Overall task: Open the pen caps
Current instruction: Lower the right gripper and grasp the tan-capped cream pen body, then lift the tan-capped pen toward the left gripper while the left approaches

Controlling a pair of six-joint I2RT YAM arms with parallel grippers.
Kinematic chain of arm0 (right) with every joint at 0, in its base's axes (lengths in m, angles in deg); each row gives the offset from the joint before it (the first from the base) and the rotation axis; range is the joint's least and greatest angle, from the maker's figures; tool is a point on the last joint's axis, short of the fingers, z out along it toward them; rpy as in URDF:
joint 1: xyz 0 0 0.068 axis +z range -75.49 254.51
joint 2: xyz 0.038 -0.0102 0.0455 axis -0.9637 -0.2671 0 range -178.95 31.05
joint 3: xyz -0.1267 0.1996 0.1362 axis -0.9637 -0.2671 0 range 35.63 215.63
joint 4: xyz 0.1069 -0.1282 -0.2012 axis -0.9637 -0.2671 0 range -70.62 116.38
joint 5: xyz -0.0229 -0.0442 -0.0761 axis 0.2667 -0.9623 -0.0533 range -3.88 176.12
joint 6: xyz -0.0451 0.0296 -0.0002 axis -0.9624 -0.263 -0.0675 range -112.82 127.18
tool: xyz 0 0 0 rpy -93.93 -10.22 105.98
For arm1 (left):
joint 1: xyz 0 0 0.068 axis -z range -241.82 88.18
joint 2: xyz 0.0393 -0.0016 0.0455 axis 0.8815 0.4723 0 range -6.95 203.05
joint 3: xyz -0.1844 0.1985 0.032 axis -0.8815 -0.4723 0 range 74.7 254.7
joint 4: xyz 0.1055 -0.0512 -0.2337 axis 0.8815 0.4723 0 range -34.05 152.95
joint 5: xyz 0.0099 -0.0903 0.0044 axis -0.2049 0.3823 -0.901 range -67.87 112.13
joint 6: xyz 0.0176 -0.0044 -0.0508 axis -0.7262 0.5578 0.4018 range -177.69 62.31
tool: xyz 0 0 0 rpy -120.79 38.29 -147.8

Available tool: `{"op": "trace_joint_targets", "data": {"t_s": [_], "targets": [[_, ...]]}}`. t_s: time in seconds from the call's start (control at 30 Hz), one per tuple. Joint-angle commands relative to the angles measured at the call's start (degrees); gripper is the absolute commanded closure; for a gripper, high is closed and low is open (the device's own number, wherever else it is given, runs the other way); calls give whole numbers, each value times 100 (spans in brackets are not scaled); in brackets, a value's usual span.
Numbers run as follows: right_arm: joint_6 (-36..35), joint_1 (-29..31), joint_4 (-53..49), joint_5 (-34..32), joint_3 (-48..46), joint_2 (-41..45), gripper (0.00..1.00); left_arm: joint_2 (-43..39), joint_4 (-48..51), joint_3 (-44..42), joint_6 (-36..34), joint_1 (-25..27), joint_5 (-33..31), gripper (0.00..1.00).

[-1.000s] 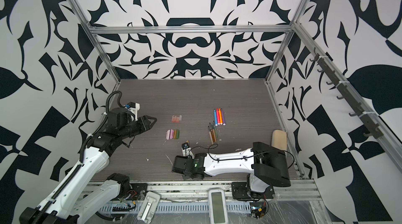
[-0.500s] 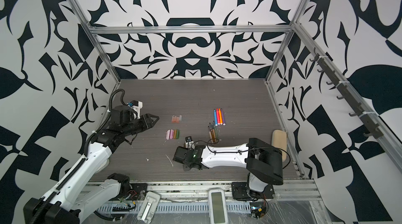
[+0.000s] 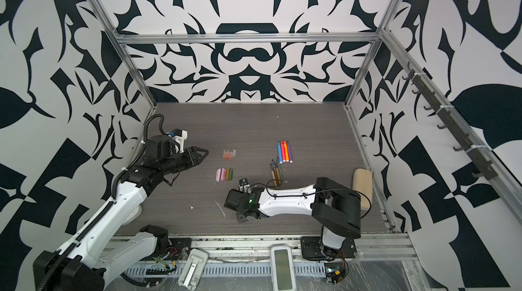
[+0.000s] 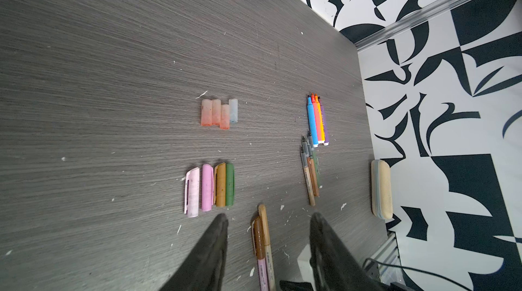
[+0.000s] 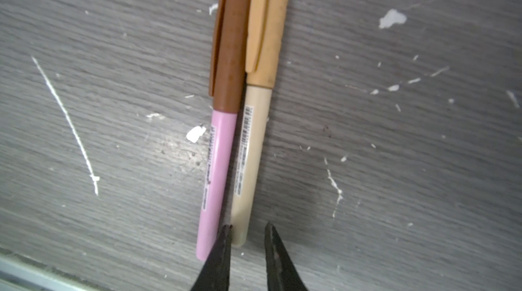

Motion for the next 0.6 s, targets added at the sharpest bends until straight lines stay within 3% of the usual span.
{"op": "trace_joint_targets", "data": {"t_s": [0.0, 0.3, 0.37, 0.4, 0.57], "targets": [[15, -73, -55, -31, 93, -24, 77, -39, -74, 98, -29, -27, 108, 49], [102, -475, -66, 144, 67, -265, 83, -4, -67, 73, 398, -27, 453, 49], [64, -647, 64, 298, -30, -240, 96, 47, 24, 121, 662, -29, 699, 49], [46, -771, 173, 391, -134, -142, 100, 65, 31, 99, 861, -24, 855, 49], [-509, -1401, -50, 305, -449, 891, 100, -7, -373, -339, 1776, 171, 1292, 49]]}}
